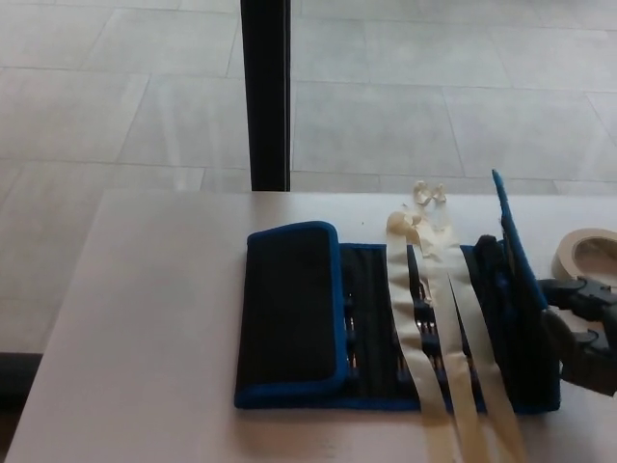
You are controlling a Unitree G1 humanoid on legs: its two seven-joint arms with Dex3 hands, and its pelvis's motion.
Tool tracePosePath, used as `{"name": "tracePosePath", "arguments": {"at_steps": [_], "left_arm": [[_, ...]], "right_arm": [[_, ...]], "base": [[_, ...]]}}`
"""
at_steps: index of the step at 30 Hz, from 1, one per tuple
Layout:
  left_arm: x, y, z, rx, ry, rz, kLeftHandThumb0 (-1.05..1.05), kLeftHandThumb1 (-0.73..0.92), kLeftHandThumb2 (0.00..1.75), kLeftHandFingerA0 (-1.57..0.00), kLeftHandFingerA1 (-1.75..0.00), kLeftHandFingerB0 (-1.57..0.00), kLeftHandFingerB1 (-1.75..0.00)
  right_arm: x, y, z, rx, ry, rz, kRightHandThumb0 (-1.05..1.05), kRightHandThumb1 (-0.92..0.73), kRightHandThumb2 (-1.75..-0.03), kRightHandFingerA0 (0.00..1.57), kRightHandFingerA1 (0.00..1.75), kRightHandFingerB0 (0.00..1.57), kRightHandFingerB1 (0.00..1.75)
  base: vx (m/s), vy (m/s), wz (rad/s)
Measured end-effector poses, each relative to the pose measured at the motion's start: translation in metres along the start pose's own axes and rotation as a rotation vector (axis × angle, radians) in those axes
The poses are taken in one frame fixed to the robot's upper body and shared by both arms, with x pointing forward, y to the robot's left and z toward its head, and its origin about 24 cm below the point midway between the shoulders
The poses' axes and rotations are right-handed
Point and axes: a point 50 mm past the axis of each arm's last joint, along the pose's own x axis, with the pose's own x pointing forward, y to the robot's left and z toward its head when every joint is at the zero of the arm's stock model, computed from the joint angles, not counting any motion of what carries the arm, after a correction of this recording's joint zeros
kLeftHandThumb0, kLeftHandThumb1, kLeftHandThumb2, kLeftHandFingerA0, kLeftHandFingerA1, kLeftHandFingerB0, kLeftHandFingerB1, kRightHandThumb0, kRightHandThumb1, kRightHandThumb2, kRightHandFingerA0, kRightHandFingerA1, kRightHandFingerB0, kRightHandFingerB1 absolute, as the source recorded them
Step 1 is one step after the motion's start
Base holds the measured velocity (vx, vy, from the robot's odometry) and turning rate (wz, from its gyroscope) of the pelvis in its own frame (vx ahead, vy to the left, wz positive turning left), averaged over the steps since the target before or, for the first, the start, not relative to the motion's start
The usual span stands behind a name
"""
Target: The robot uses its right hand to lift an edge of the toolkit kept in middle of the desk and make one fold in it
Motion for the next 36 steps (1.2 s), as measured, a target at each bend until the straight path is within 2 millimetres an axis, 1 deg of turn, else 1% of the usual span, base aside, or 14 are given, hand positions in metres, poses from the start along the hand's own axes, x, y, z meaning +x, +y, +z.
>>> {"name": "tracePosePath", "arguments": {"at_steps": [1, 3, 4, 5, 19, 21, 22, 23, 24, 25, 26, 34, 35, 36], "left_arm": [[0.0, 0.0, 0.0, 0.001, 0.0, 0.0, -0.63, 0.67, 0.63, -0.48, -0.65, -0.39, -0.5], [0.0, 0.0, 0.0, 0.002, 0.0, -0.001, -0.62, 0.55, 0.94, -0.45, -0.68, -0.35, -0.58], [0.0, 0.0, 0.0, 0.003, 0.0, -0.001, -0.62, 0.55, 0.94, -0.45, -0.68, -0.35, -0.58], [0.0, 0.0, 0.0, 0.003, -0.001, -0.001, -0.61, 0.72, 0.61, -0.48, -0.65, -0.41, -0.5], [0.001, -0.003, 0.006, 0.006, -0.013, -0.008, -0.61, 0.71, 0.61, -0.5, -0.68, -0.42, -0.52], [0.001, -0.004, 0.007, 0.007, -0.015, -0.01, -0.62, 0.72, 0.62, -0.51, -0.66, -0.43, -0.53], [0.001, -0.004, 0.007, 0.008, -0.016, -0.01, -0.64, 0.56, 0.96, -0.47, -0.71, -0.36, -0.6], [0.001, -0.005, 0.008, 0.009, -0.017, -0.011, -0.62, 0.55, 0.96, -0.47, -0.71, -0.36, -0.61], [0.001, -0.005, 0.008, 0.01, -0.018, -0.012, -0.63, 0.73, 0.62, -0.49, -0.7, -0.4, -0.54], [0.001, -0.005, 0.008, 0.012, -0.019, -0.013, -0.63, 0.73, 0.62, -0.49, -0.7, -0.4, -0.54], [0.001, -0.005, 0.009, 0.013, -0.019, -0.013, -0.63, 0.72, 0.62, -0.5, -0.69, -0.4, -0.54], [0.001, -0.007, 0.01, 0.022, -0.022, -0.017, -0.63, 0.73, 0.62, -0.48, -0.66, -0.36, -0.51], [0.001, -0.007, 0.01, 0.024, -0.023, -0.017, -0.66, 0.56, 0.95, -0.45, -0.7, -0.31, -0.59], [0.001, -0.007, 0.011, 0.025, -0.023, -0.018, -0.66, 0.56, 0.95, -0.45, -0.7, -0.31, -0.59]], "right_arm": [[0.0, 0.002, 0.0, -0.025, -0.003, 0.004, -0.65, -0.81, -0.64, 0.43, 0.47, 0.4, 0.4], [0.001, 0.004, 0.0, -0.073, -0.004, 0.005, -0.67, -0.8, -0.65, 0.47, 0.5, 0.42, 0.4], [0.001, 0.005, 0.0, -0.105, -0.006, 0.003, -0.67, -0.8, -0.65, 0.47, 0.5, 0.42, 0.4], [0.002, 0.005, 0.0, -0.129, -0.006, 0.001, -0.66, -0.77, -0.63, 0.49, 0.53, 0.44, 0.41], [0.007, 0.023, 0.008, -0.45, -0.043, -0.012, -0.62, -0.76, -0.63, 0.52, 0.52, 0.45, 0.4], [0.008, 0.026, 0.009, -0.488, -0.055, -0.014, -0.62, -0.78, -0.63, 0.51, 0.55, 0.43, 0.4], [0.008, 0.028, 0.011, -0.508, -0.062, -0.014, -0.63, -0.79, -0.63, 0.52, 0.55, 0.45, 0.39], [0.008, 0.03, 0.012, -0.531, -0.071, -0.015, -0.64, -0.79, -0.64, 0.51, 0.58, 0.44, 0.39], [0.008, 0.031, 0.013, -0.548, -0.078, -0.015, -0.63, -0.78, -0.63, 0.53, 0.58, 0.45, 0.39], [0.007, 0.032, 0.014, -0.572, -0.087, -0.018, -0.63, -0.78, -0.63, 0.53, 0.58, 0.45, 0.39], [0.007, 0.033, 0.015, -0.583, -0.091, -0.018, -0.64, -0.63, -1.0, 0.51, 0.66, 0.39, 0.54], [0.004, 0.045, 0.018, -0.755, -0.153, -0.025, -0.63, -0.64, -1.02, 0.52, 0.7, 0.38, 0.55], [0.004, 0.046, 0.019, -0.774, -0.162, -0.025, -0.63, -0.65, -1.02, 0.51, 0.69, 0.37, 0.54], [0.003, 0.047, 0.019, -0.789, -0.169, -0.024, -0.63, -0.65, -1.02, 0.51, 0.69, 0.37, 0.54]], "base": [[0.0, 0.0, 0.0], [0.0, 0.0, 0.0], [0.0, 0.0, 0.0], [0.0, 0.0, 0.0], [0.0, 0.0, 0.0], [0.0, 0.0, 0.0], [0.0, 0.0, 0.0], [0.0, 0.0, 0.0], [0.0, 0.0, 0.0], [0.0, 0.0, 0.0], [0.0, 0.0, 0.0], [0.0, 0.0, 0.0], [0.0, 0.0, 0.0], [0.0, 0.0, 0.0]]}}
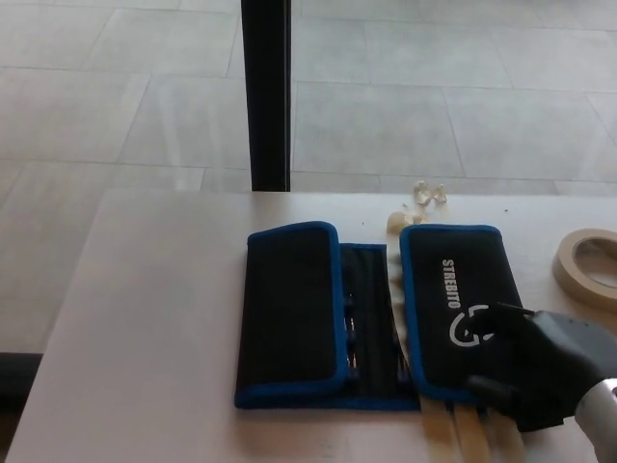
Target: The robot uses its right hand to lift an edge of the toolkit kept in middle of the desk and make one fold in it
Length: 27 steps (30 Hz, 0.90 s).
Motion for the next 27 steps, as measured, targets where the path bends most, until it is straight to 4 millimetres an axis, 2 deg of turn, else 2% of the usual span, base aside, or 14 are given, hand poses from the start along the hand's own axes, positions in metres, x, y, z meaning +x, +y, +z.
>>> {"name": "tracePosePath", "arguments": {"at_steps": [1, 3, 4, 6, 7, 8, 13, 16, 17, 18, 19, 23, 26, 27], "left_arm": [[0.0, 0.0, 0.0, 0.002, -0.001, -0.001, -0.64, 0.73, 0.61, -0.49, -0.71, -0.35, -0.53], [0.0, -0.001, 0.001, 0.008, -0.001, -0.003, -0.64, 0.72, 0.62, -0.51, -0.74, -0.42, -0.58], [0.0, -0.001, 0.001, 0.011, -0.001, -0.003, -0.63, 0.72, 0.62, -0.52, -0.72, -0.43, -0.58], [0.0, -0.002, 0.001, 0.016, -0.002, -0.005, -0.62, 0.72, 0.62, -0.5, -0.7, -0.4, -0.57], [0.0, -0.002, 0.001, 0.018, -0.002, -0.005, -0.63, 0.55, 0.95, -0.46, -0.71, -0.34, -0.6], [0.0, -0.002, 0.002, 0.022, -0.002, -0.006, -0.61, 0.73, 0.62, -0.5, -0.72, -0.38, -0.54], [0.0, -0.003, 0.003, 0.038, -0.004, -0.01, -0.62, 0.72, 0.62, -0.5, -0.72, -0.41, -0.55], [0.0, 0.0, 0.005, 0.059, -0.007, -0.009, -0.62, 0.72, 0.62, -0.49, -0.72, -0.36, -0.54], [0.0, 0.001, 0.005, 0.062, -0.008, -0.008, -0.63, 0.55, 0.96, -0.48, -0.72, -0.3, -0.59], [0.0, 0.005, 0.007, 0.072, -0.011, -0.003, -0.63, 0.55, 0.96, -0.48, -0.72, -0.3, -0.59], [0.0, 0.006, 0.008, 0.076, -0.013, 0.001, -0.62, 0.72, 0.62, -0.48, -0.71, -0.35, -0.54], [0.0, 0.008, 0.009, 0.085, -0.014, 0.002, -0.61, 0.72, 0.61, -0.5, -0.71, -0.37, -0.53], [0.0, 0.008, 0.009, 0.087, -0.013, 0.001, -0.61, 0.72, 0.61, -0.5, -0.67, -0.39, -0.52], [0.0, 0.008, 0.009, 0.087, -0.013, 0.001, -0.62, 0.55, 0.94, -0.48, -0.71, -0.37, -0.61]], "right_arm": [[-0.001, 0.001, 0.002, -0.021, -0.011, -0.002, -0.63, -0.67, -1.03, 0.5, 0.69, 0.35, 0.54], [-0.002, 0.003, 0.006, -0.065, -0.04, -0.002, -0.63, -0.68, -1.04, 0.5, 0.69, 0.33, 0.53], [-0.002, 0.004, 0.007, -0.081, -0.051, -0.001, -0.6, -0.82, -0.65, 0.55, 0.63, 0.4, 0.39], [-0.003, 0.005, 0.012, -0.116, -0.078, 0.001, -0.61, -0.82, -0.65, 0.58, 0.62, 0.4, 0.39], [-0.004, 0.006, 0.014, -0.132, -0.094, 0.001, -0.61, -0.85, -0.65, 0.56, 0.64, 0.39, 0.38], [-0.005, 0.007, 0.018, -0.151, -0.117, 0.001, -0.62, -0.84, -0.65, 0.58, 0.64, 0.39, 0.39], [-0.011, 0.006, 0.025, -0.238, -0.198, 0.001, -0.63, -0.82, -0.65, 0.61, 0.64, 0.4, 0.37], [-0.018, -0.007, 0.025, -0.308, -0.253, -0.02, -0.65, -0.83, -0.65, 0.61, 0.65, 0.38, 0.37], [-0.019, -0.009, 0.024, -0.315, -0.258, -0.024, -0.65, -0.66, -1.02, 0.58, 0.66, 0.35, 0.53], [-0.021, -0.019, 0.022, -0.327, -0.269, -0.044, -0.65, -0.66, -1.02, 0.58, 0.66, 0.35, 0.53], [-0.022, -0.027, 0.02, -0.327, -0.265, -0.062, -0.63, -0.63, -0.99, 0.58, 0.64, 0.37, 0.54], [-0.025, -0.058, 0.009, -0.288, -0.232, -0.145, -0.63, -0.62, -0.97, 0.56, 0.6, 0.37, 0.52], [-0.028, -0.077, 0.002, -0.249, -0.204, -0.2, -0.61, -0.62, -0.96, 0.63, 0.64, 0.4, 0.53], [-0.028, -0.078, 0.001, -0.246, -0.202, -0.203, -0.61, -0.62, -0.95, 0.63, 0.63, 0.4, 0.52]], "base": [[0.0, 0.0, 0.0], [0.0, 0.0, 0.0], [0.0, 0.0, 0.0], [0.0, 0.0, 0.0], [0.0, 0.0, 0.0], [0.0, 0.0, 0.0], [0.0, 0.0, 0.0], [0.0, 0.0, 0.0], [0.0, 0.0, 0.0], [0.0, 0.0, 0.0], [0.0, 0.0, 0.0], [0.0, 0.0, 0.0], [0.0, 0.0, 0.0], [0.0, 0.0, 0.0]]}}
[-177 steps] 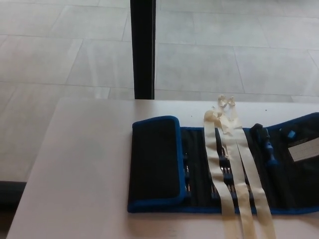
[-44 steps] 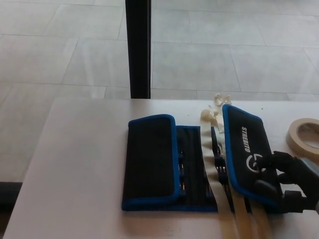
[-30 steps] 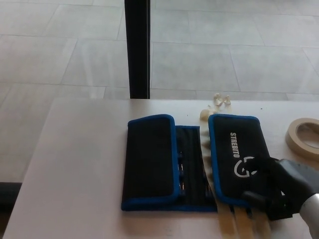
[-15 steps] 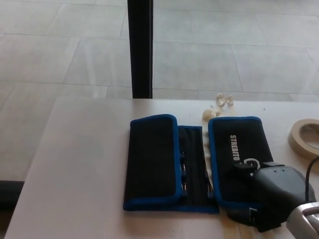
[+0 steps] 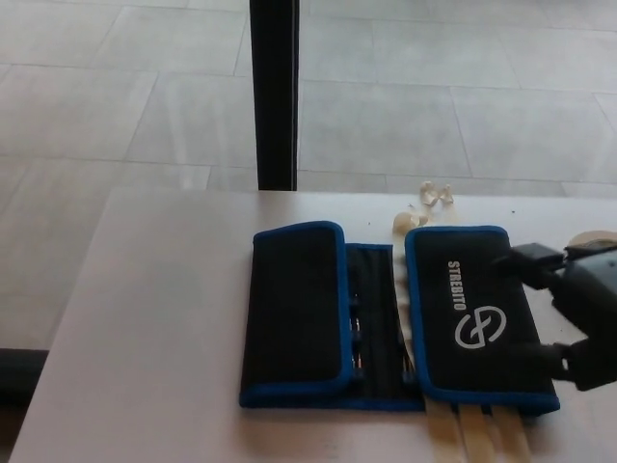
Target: The robot uses its right hand to lift an edge of the toolkit kept in middle of the desk and make one fold in it
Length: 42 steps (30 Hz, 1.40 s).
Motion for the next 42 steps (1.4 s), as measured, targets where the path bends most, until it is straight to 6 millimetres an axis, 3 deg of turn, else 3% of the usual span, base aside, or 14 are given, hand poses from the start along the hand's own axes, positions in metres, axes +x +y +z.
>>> {"name": "tracePosePath", "arguments": {"at_steps": [1, 6, 8, 9, 10, 11, 21, 22, 24, 29, 31, 32, 39, 42], "left_arm": [[0.0, 0.0, 0.0, 0.001, 0.0, 0.0, -0.63, 0.54, 0.95, -0.47, -0.7, -0.37, -0.61], [0.0, 0.0, 0.0, 0.002, 0.0, -0.002, -0.63, 0.72, 0.61, -0.49, -0.73, -0.34, -0.52], [0.0, 0.0, 0.0, 0.002, 0.0, -0.002, -0.62, 0.74, 0.6, -0.48, -0.68, -0.36, -0.52], [0.0, 0.0, 0.0, 0.002, 0.0, -0.003, -0.61, 0.72, 0.61, -0.49, -0.68, -0.38, -0.52], [0.0, 0.0, 0.0, 0.002, 0.0, -0.003, -0.63, 0.56, 0.95, -0.48, -0.71, -0.35, -0.6], [0.0, 0.0, 0.0, 0.002, 0.0, -0.003, -0.63, 0.73, 0.59, -0.47, -0.67, -0.36, -0.52], [0.0, -0.001, 0.0, 0.0, 0.0, -0.003, -0.61, 0.72, 0.61, -0.47, -0.65, -0.39, -0.49], [0.0, -0.001, 0.0, 0.0, 0.0, -0.004, -0.64, 0.55, 0.94, -0.44, -0.68, -0.33, -0.58], [0.0, -0.001, 0.0, -0.001, 0.0, -0.004, -0.62, 0.72, 0.62, -0.47, -0.66, -0.4, -0.52], [0.0, -0.001, -0.001, -0.001, 0.001, -0.005, -0.61, 0.71, 0.59, -0.49, -0.68, -0.41, -0.51], [0.0, -0.001, -0.001, -0.001, 0.002, -0.004, -0.64, 0.55, 0.96, -0.48, -0.71, -0.37, -0.6], [0.0, -0.001, -0.001, -0.002, 0.002, -0.004, -0.61, 0.72, 0.61, -0.48, -0.66, -0.42, -0.51], [0.0, -0.001, -0.002, -0.006, 0.003, -0.005, -0.61, 0.54, 0.94, -0.48, -0.72, -0.38, -0.61], [0.0, -0.001, -0.002, -0.009, 0.004, -0.005, -0.61, 0.71, 0.62, -0.5, -0.69, -0.42, -0.53]], "right_arm": [[-0.001, -0.007, -0.005, 0.013, 0.016, -0.021, -0.51, -0.7, -0.62, 0.82, 0.82, 0.45, 0.39], [-0.005, -0.035, -0.025, 0.061, 0.082, -0.116, -0.57, -0.59, -0.91, 0.61, 0.65, 0.39, 0.52], [-0.008, -0.044, -0.034, 0.08, 0.112, -0.15, -0.58, -0.68, -0.61, 0.7, 0.52, 0.52, 0.37], [-0.01, -0.049, -0.039, 0.09, 0.128, -0.168, -0.58, -0.54, -0.92, 0.62, 0.65, 0.46, 0.53], [-0.012, -0.053, -0.042, 0.099, 0.141, -0.184, -0.55, -0.67, -0.61, 0.71, 0.59, 0.56, 0.38], [-0.013, -0.058, -0.046, 0.108, 0.153, -0.2, -0.62, -0.68, -0.61, 0.72, 0.56, 0.55, 0.39], [-0.04, -0.093, -0.092, 0.197, 0.327, -0.372, -0.67, -0.58, -0.96, 0.55, 0.74, 0.21, 0.52], [-0.043, -0.094, -0.097, 0.207, 0.345, -0.382, -0.64, -0.59, -0.93, 0.31, 0.62, 0.12, 0.47], [-0.051, -0.096, -0.108, 0.235, 0.392, -0.408, -0.62, -0.59, -0.92, 0.3, 0.61, 0.12, 0.47], [-0.076, -0.092, -0.139, 0.328, 0.525, -0.469, -0.64, -0.73, -0.62, 0.46, 1.05, 0.18, 0.46], [-0.089, -0.086, -0.154, 0.388, 0.595, -0.499, -0.68, -0.58, -0.92, 0.57, 1.0, 0.15, 0.53], [-0.094, -0.084, -0.159, 0.412, 0.622, -0.513, -0.62, -0.74, -0.62, 0.66, 1.49, 0.13, 0.5], [-0.138, -0.056, -0.195, 0.63, 0.839, -0.644, -0.58, -0.76, -0.66, 0.59, 1.56, 0.29, 0.72], [-0.16, -0.039, -0.207, 0.739, 0.939, -0.713, -0.59, -0.77, -0.65, 0.54, 1.57, 0.36, 0.85]], "base": [[0.0, 0.0, 0.0], [0.0, 0.0, 0.0], [0.0, 0.0, 0.0], [0.0, 0.0, 0.0], [0.0, 0.0, 0.0], [0.0, 0.0, 0.0], [0.0, 0.0, 0.0], [0.0, 0.0, 0.0], [0.0, 0.0, 0.0], [0.0, 0.0, 0.0], [0.0, 0.0, 0.0], [0.0, 0.0, 0.0], [0.0, 0.0, 0.0], [0.0, 0.0, 0.0]]}}
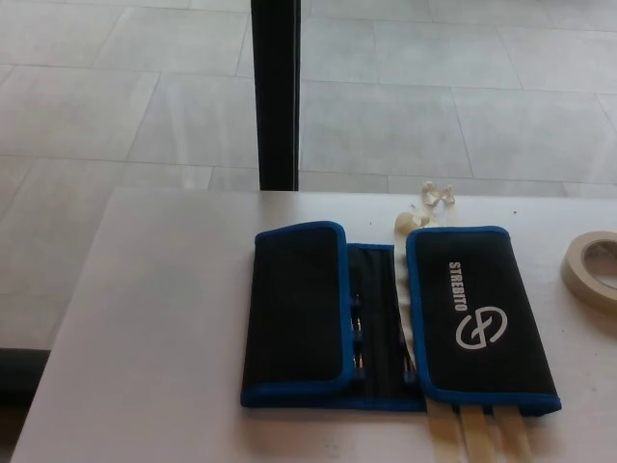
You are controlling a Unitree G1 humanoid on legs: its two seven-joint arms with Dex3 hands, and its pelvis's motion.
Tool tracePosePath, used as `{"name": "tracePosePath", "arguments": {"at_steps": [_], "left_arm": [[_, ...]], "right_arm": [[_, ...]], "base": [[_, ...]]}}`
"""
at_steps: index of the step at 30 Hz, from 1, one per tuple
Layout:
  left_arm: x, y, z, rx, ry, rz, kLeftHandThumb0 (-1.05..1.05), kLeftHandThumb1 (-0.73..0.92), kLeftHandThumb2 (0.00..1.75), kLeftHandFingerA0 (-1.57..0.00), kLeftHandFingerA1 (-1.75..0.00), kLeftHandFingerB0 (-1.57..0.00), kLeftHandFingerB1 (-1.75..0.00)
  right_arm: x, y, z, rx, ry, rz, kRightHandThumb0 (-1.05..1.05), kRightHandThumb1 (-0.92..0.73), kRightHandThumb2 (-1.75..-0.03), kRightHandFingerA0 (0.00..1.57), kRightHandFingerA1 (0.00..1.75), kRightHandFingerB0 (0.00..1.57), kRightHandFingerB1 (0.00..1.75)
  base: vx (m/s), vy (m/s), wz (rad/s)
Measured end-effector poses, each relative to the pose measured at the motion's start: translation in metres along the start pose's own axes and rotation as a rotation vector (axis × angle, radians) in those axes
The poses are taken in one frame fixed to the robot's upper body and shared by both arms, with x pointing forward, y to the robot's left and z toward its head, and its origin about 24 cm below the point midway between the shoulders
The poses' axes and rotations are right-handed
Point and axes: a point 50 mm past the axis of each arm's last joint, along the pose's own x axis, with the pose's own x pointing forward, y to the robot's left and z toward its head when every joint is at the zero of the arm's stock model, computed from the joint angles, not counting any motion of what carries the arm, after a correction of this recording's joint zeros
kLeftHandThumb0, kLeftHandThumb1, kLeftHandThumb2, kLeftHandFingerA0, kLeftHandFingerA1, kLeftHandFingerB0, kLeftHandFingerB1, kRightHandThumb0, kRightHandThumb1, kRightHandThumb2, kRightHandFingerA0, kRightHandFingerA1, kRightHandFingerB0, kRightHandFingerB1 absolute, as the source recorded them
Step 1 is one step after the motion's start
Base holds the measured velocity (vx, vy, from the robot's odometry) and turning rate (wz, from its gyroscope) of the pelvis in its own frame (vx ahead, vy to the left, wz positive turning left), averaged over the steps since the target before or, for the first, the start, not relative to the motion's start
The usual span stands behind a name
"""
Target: The robot uses its right hand to lift an edge of the toolkit kept in middle of the desk and make one fold in it
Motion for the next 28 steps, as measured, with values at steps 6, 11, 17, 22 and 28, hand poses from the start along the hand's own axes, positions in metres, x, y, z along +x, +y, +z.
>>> {"name": "tracePosePath", "arguments": {"at_steps": [6, 11, 17, 22, 28], "left_arm": [[0.0, 0.001, -0.001, -0.011, 0.001, 0.002, -0.61, 0.71, 0.62, -0.52, -0.72, -0.47, -0.55], [0.0, 0.002, -0.003, -0.03, 0.003, 0.006, -0.6, 0.73, 0.62, -0.53, -0.72, -0.45, -0.56], [-0.001, 0.004, -0.005, -0.057, 0.007, 0.013, -0.6, 0.72, 0.61, -0.57, -0.76, -0.46, -0.57], [-0.001, 0.004, -0.008, -0.075, 0.011, 0.019, -0.59, 0.72, 0.62, -0.54, -0.72, -0.49, -0.58], [-0.002, 0.006, -0.014, -0.095, 0.022, 0.03, -0.61, 0.72, 0.61, -0.55, -0.73, -0.46, -0.55]], "right_arm": [[-0.015, -0.013, -0.056, 0.204, 0.214, -0.132, -0.63, -0.78, -0.66, 0.59, 1.37, 0.35, 0.81], [-0.035, -0.016, -0.097, 0.365, 0.374, -0.245, -0.69, -0.81, -0.69, 0.72, 1.47, 0.34, 0.72], [-0.066, -0.009, -0.142, 0.556, 0.573, -0.387, -0.73, -0.82, -0.65, 0.74, 0.84, 0.25, 0.55], [-0.089, 0.003, -0.168, 0.694, 0.708, -0.488, -0.72, -0.82, -0.65, 0.79, 0.78, 0.3, 0.56], [-0.103, 0.017, -0.181, 0.787, 0.795, -0.558, -0.71, -0.82, -0.65, 0.69, 0.82, 0.19, 0.49]], "base": [[0.0, 0.0, 0.0], [0.0, 0.0, 0.0], [0.0, 0.0, 0.0], [0.0, 0.0, 0.0], [0.0, 0.0, 0.0]]}}
